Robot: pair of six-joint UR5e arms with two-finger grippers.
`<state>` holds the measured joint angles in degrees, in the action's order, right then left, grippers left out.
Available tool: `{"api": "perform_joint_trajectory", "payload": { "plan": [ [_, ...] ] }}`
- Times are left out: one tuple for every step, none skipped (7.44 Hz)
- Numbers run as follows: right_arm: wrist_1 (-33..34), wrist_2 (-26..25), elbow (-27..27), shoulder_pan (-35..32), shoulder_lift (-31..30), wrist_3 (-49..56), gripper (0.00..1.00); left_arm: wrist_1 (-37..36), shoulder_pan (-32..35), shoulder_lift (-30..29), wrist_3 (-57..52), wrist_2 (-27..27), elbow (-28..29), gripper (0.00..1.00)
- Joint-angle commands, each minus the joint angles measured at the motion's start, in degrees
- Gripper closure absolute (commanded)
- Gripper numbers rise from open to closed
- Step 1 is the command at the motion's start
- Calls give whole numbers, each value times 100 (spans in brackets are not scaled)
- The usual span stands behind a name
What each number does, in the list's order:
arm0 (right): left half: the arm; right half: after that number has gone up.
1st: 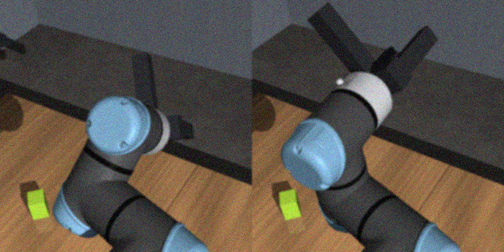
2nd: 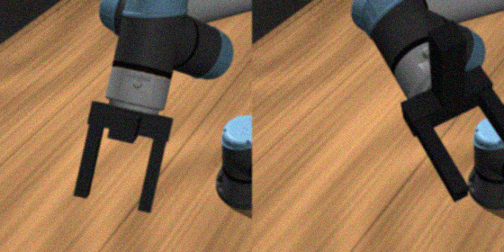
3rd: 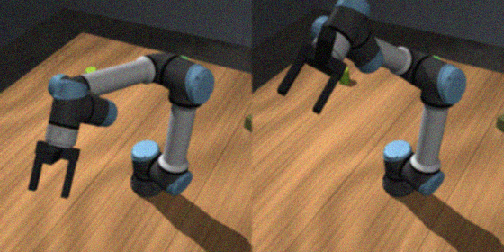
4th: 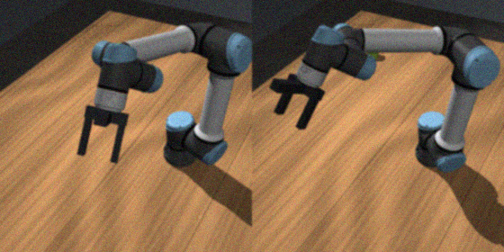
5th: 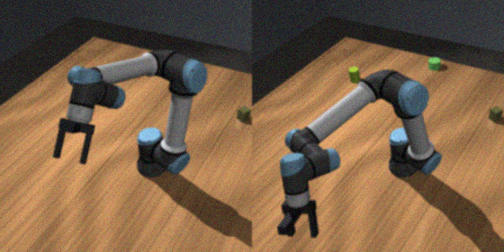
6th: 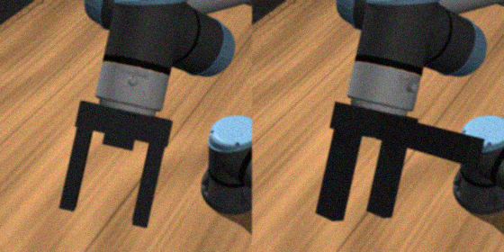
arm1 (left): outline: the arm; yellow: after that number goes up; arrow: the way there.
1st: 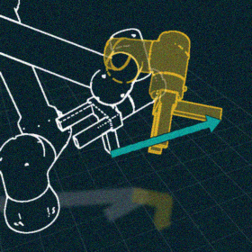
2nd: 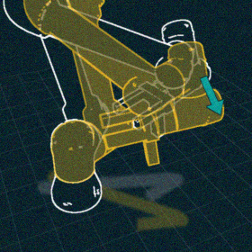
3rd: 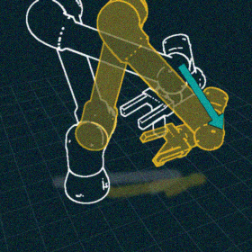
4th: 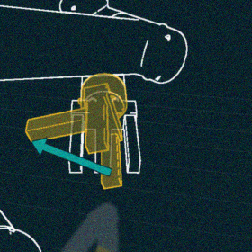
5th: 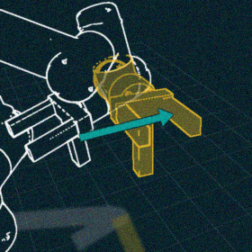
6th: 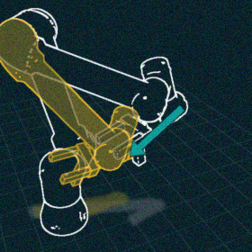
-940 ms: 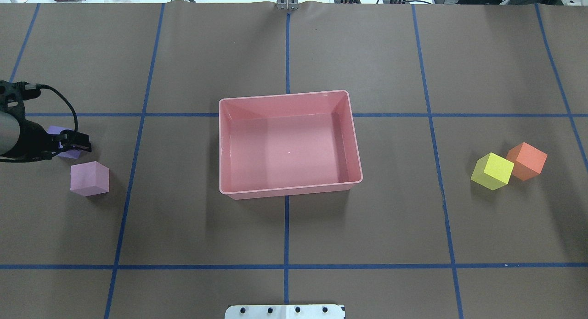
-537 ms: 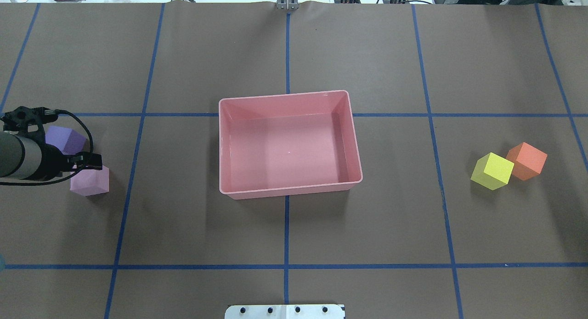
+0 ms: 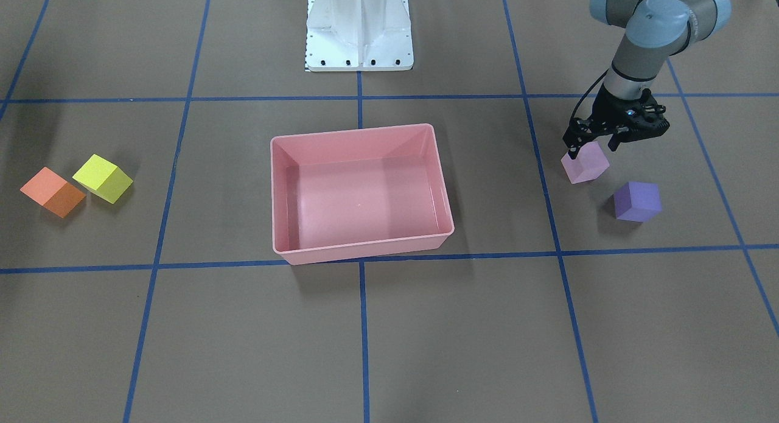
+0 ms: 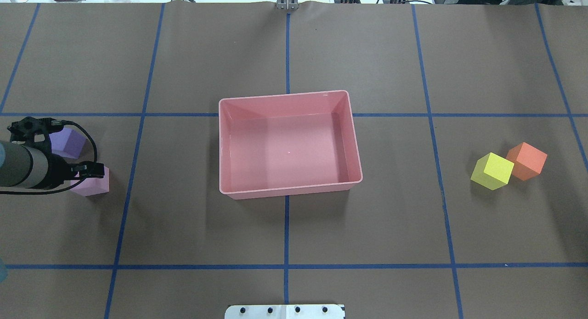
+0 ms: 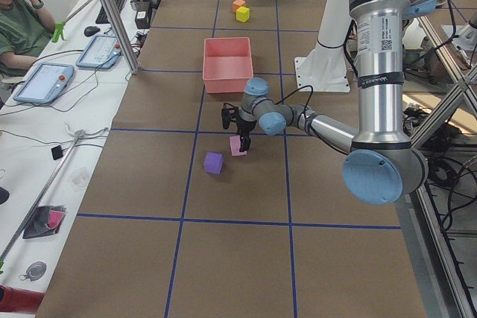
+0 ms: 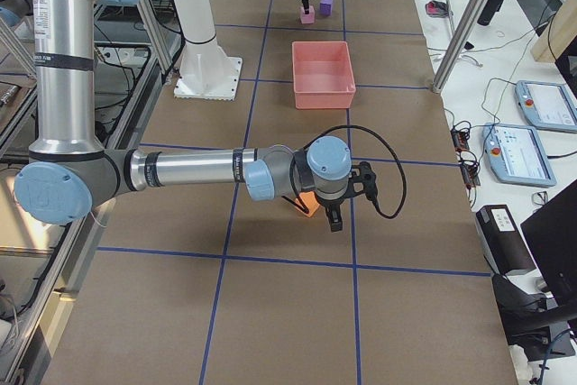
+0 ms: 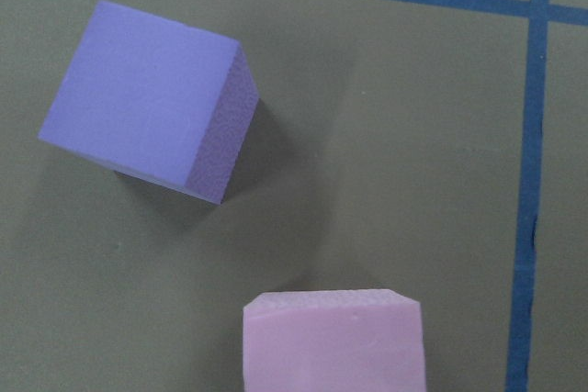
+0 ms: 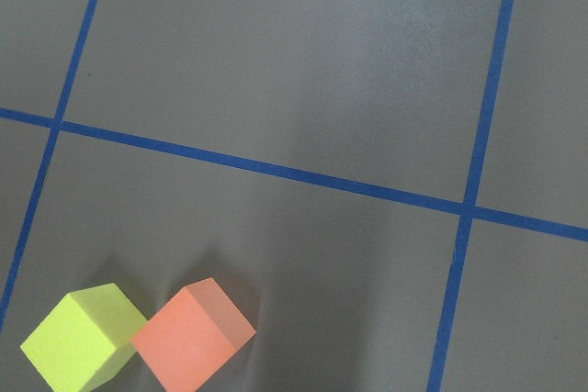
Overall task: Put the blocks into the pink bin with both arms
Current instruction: 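Lower the left gripper onto the pink cube and close it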
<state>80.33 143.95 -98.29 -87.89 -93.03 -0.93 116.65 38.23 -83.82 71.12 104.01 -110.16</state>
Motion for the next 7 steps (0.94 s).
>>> {"api": "perform_joint_trajectory", "payload": {
  "plan": [
    [0, 10, -32, 0, 22, -3, 0, 7, -35, -28, 16, 31, 81, 3],
    [9, 10, -50, 0, 22, -3, 0, 33, -53, -64, 51, 49, 117, 29],
    [17, 1, -50, 0, 48, -3, 0, 33, -70, -116, 60, 58, 117, 43],
    [18, 1, -41, 0, 57, 5, 0, 33, -70, -125, 147, 58, 117, 50],
    [18, 1, -50, 9, 66, -3, 0, 33, -70, -125, 174, 67, 74, 81],
    [18, 10, -59, 18, 92, -12, 0, -10, -36, -117, 165, 267, -49, 100],
    [35, 10, -59, 35, 223, -212, 0, -37, 60, -21, 139, 826, -285, 100]
  ]
}}
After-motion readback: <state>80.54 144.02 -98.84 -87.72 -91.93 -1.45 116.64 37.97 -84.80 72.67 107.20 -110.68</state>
